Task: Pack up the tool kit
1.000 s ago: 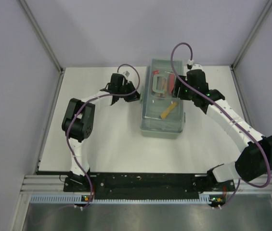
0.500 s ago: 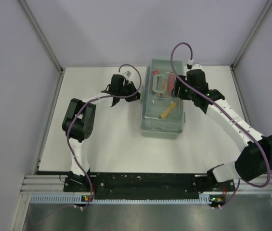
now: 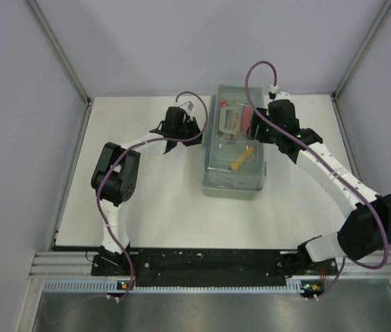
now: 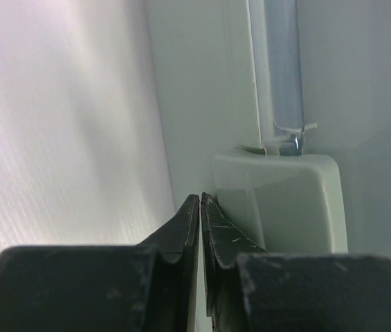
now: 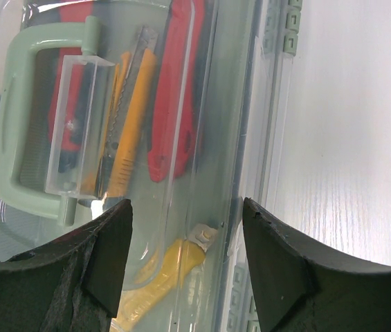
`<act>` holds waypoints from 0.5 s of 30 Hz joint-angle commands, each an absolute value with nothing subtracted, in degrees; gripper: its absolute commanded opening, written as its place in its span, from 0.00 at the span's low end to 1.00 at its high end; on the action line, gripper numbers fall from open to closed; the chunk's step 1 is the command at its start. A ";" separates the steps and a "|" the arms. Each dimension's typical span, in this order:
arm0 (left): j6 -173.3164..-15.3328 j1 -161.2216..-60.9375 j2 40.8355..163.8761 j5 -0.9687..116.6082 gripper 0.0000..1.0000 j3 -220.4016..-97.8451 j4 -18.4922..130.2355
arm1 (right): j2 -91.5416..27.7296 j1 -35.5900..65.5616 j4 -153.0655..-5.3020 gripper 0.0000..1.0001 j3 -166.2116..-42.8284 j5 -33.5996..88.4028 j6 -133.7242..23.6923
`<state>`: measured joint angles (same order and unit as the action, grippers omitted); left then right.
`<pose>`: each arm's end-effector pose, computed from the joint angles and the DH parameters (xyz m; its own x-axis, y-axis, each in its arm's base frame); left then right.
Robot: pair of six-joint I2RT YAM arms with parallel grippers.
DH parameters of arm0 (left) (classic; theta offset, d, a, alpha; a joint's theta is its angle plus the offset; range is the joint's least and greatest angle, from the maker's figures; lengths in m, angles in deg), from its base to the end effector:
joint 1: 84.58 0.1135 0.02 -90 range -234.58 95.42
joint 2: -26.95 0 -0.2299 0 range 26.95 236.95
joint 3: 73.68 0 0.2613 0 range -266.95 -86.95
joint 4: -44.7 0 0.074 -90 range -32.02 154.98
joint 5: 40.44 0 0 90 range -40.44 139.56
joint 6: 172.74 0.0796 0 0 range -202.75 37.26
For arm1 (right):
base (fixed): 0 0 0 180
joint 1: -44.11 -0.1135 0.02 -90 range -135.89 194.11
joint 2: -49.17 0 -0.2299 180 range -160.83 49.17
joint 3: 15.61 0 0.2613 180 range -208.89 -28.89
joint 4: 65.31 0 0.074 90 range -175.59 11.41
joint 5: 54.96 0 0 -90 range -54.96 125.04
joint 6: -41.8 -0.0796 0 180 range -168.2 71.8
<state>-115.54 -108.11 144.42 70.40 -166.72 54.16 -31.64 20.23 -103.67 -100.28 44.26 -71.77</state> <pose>0.4353 -0.2204 0.1267 -0.7785 -0.2132 -0.5903 0.2643 0.7417 -0.6164 0.3432 0.1380 0.2716 -0.5862 0.1721 -0.7917 -0.0485 0.9680 0.2464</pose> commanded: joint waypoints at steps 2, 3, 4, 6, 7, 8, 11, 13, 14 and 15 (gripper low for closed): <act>-115.70 -110.95 136.74 65.23 0.14 -169.05 57.70 | -33.80 19.15 -107.41 0.62 -100.86 42.51 -69.47; -115.70 -110.51 135.51 63.72 0.18 -168.61 59.45 | -33.53 19.24 -107.68 0.63 -101.39 43.21 -69.21; -115.62 -110.07 134.28 62.40 0.23 -168.08 60.17 | -33.01 19.41 -108.03 0.63 -101.74 43.91 -69.12; -115.35 -109.28 131.64 60.03 0.36 -167.29 61.66 | -32.13 19.85 -108.64 0.63 -102.88 44.36 -69.03; -115.18 -108.84 130.41 58.97 0.42 -167.11 62.80 | -31.69 20.29 -108.91 0.63 -103.50 44.27 -69.12; -115.09 -108.58 129.35 57.66 0.49 -167.20 64.11 | -31.16 20.73 -109.17 0.63 -104.20 44.53 -69.03; -114.04 -107.96 125.67 52.57 0.73 -167.11 68.51 | -29.76 21.78 -110.93 0.64 -106.66 45.06 -69.03; -113.60 -107.70 122.85 50.09 0.85 -166.41 70.97 | -27.92 22.40 -111.89 0.66 -107.72 45.50 -68.77; -113.25 -107.52 121.19 47.65 0.88 -165.54 71.77 | -26.77 22.66 -112.25 0.68 -107.81 45.94 -68.68; -113.07 -107.35 119.52 46.76 0.92 -164.75 72.56 | -25.37 22.84 -112.60 0.71 -107.64 46.12 -68.59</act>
<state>-114.34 -107.87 127.13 54.03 -166.39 68.70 -31.23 21.57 -110.14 -104.22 44.54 -69.76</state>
